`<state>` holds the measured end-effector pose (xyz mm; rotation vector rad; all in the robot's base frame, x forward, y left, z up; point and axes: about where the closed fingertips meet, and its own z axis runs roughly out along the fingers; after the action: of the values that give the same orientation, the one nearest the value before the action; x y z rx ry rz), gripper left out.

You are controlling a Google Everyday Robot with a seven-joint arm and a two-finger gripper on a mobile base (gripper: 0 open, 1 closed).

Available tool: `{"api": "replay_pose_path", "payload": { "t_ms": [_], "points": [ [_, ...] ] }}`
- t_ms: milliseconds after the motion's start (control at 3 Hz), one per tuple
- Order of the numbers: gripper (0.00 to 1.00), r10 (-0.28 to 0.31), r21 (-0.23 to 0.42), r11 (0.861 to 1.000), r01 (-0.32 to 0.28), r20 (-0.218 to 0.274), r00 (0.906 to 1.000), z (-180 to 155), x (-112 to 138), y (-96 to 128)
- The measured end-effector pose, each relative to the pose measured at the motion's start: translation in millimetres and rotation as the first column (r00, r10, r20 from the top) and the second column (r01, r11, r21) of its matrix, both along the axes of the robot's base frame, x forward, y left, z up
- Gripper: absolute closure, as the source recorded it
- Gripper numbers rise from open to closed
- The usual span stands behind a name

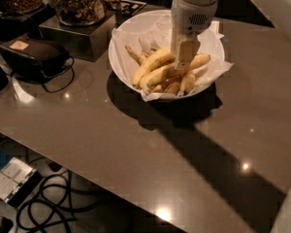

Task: Pick banana from white bowl

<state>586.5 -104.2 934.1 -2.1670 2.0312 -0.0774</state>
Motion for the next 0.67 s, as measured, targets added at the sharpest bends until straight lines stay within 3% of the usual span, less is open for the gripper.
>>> {"api": "replay_pose_path", "payload": {
  "t_ms": [667],
  "points": [
    [0.56, 0.021, -0.007, 1.0, -0.022, -0.015, 0.9997, -6.2, 1.4, 8.2]
  ]
}}
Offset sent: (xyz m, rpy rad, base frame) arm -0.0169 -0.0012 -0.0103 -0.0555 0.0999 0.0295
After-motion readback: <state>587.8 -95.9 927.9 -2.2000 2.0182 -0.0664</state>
